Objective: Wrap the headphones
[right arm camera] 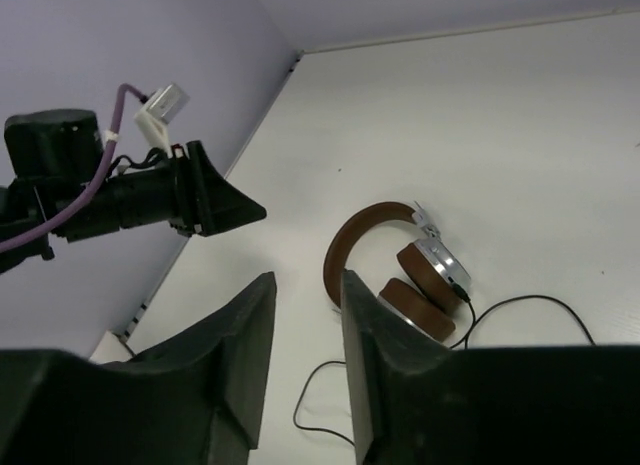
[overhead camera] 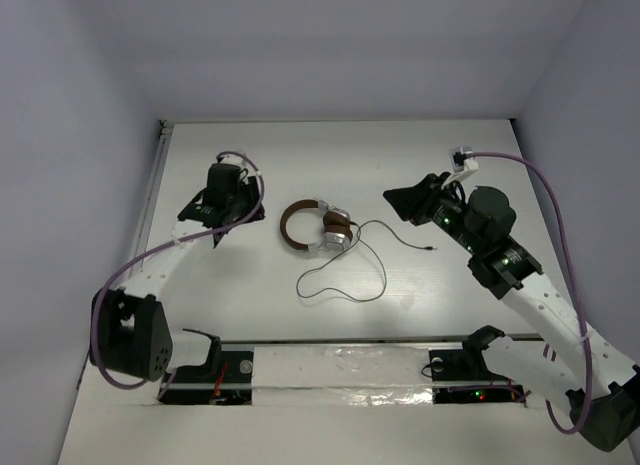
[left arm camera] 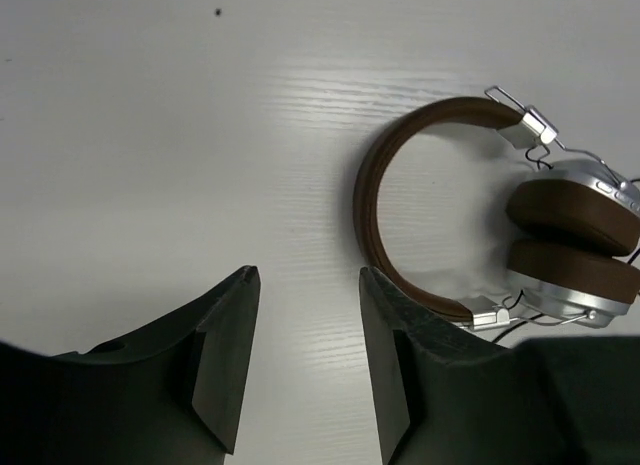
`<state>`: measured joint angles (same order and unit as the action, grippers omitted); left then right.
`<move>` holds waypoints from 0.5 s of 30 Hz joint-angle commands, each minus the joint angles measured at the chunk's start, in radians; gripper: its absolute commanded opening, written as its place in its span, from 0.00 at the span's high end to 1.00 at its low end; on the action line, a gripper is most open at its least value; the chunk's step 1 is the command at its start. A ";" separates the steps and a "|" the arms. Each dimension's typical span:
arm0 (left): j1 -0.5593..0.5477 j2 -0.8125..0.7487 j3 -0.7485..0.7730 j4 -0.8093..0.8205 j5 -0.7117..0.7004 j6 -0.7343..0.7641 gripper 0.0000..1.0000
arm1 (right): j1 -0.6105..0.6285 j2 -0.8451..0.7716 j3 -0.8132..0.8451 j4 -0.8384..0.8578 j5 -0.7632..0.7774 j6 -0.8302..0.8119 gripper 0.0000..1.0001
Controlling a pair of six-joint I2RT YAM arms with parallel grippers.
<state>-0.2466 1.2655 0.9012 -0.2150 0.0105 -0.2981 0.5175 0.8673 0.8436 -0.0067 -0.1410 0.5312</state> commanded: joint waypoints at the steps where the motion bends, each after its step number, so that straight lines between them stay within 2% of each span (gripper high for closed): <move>1: -0.074 0.093 0.108 -0.027 -0.029 0.050 0.58 | -0.001 -0.004 -0.009 0.070 -0.029 0.001 0.60; 3: -0.126 0.145 0.148 -0.023 -0.040 0.066 0.55 | -0.001 -0.008 -0.014 0.073 -0.029 0.001 0.52; 8: -0.135 0.301 0.195 -0.017 -0.001 0.034 0.55 | 0.009 -0.027 -0.026 0.068 -0.022 0.003 0.44; 11: -0.135 0.356 0.214 -0.015 0.026 0.022 0.54 | 0.009 -0.037 -0.035 0.071 -0.025 0.003 0.44; 15: -0.135 0.377 0.209 0.002 0.008 0.010 0.58 | 0.009 -0.031 -0.038 0.083 -0.046 0.007 0.43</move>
<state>-0.3824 1.6592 1.0683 -0.2298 0.0181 -0.2737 0.5186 0.8444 0.8082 0.0154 -0.1593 0.5369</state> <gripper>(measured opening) 0.422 0.563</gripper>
